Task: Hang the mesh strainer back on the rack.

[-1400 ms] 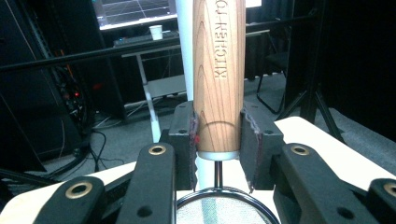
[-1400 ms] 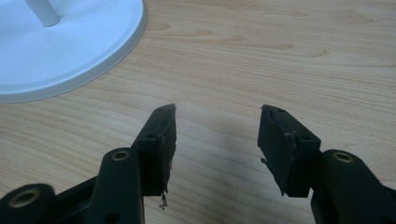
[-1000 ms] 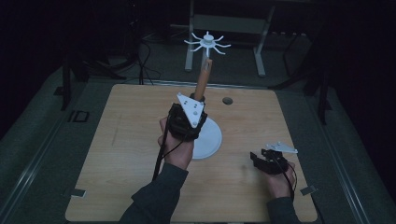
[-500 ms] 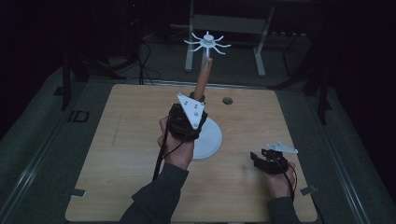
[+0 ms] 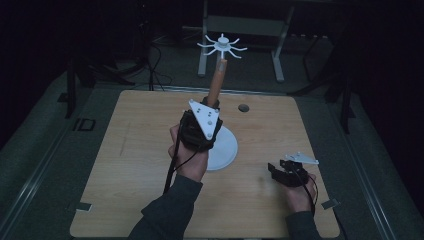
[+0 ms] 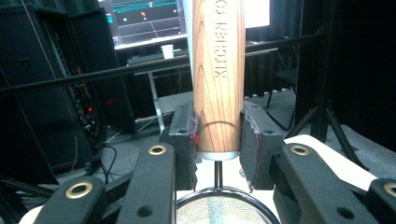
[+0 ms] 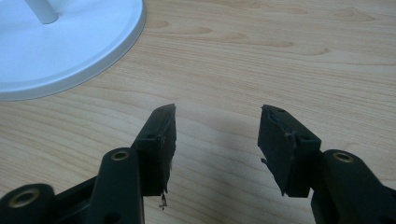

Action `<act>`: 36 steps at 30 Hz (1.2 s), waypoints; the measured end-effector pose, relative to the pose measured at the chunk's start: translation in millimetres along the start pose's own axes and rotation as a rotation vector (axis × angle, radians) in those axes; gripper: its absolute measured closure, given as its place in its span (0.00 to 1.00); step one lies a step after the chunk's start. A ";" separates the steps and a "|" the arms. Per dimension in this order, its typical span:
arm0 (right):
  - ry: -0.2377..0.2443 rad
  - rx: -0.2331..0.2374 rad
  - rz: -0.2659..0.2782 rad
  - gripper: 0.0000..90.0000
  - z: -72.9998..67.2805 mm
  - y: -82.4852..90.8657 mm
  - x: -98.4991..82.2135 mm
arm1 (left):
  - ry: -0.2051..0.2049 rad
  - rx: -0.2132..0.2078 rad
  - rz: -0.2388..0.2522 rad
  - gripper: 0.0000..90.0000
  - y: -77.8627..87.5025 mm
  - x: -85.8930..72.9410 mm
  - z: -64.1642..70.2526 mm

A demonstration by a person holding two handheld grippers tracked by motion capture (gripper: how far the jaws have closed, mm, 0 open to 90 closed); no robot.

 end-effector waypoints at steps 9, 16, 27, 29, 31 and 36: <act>-0.002 -0.002 0.000 0.51 0.4 0.3 0.0 | -0.004 0.014 -0.013 0.77 -7.6 2.3 -1.9; -0.001 0.000 0.000 0.51 0.4 0.2 0.0 | -0.009 0.025 -0.028 0.77 -13.8 1.6 -4.1; -0.002 0.000 0.001 0.51 0.5 0.2 0.1 | -0.015 0.034 -0.057 0.76 -23.8 -1.8 -6.0; 0.001 0.000 0.001 0.51 0.6 -0.1 -0.1 | -0.016 0.035 -0.059 0.76 -25.4 -2.5 -6.6; 0.001 0.000 0.001 0.51 0.6 -0.1 -0.1 | -0.023 0.035 -0.062 0.76 -27.2 -3.3 -6.9; 0.000 0.001 -0.002 0.51 0.2 0.1 -0.4 | -0.027 0.033 -0.076 0.76 -30.9 -7.2 -7.2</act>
Point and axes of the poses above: each handheld gripper's, and its own axes: y roughly backward along the jaws, x roughly out of its top, z roughly to its right, the point moved 10 cm from there along -y, roughly forward along the jaws, and after that the axes turned 7 degrees about z, right-handed, at the moved point
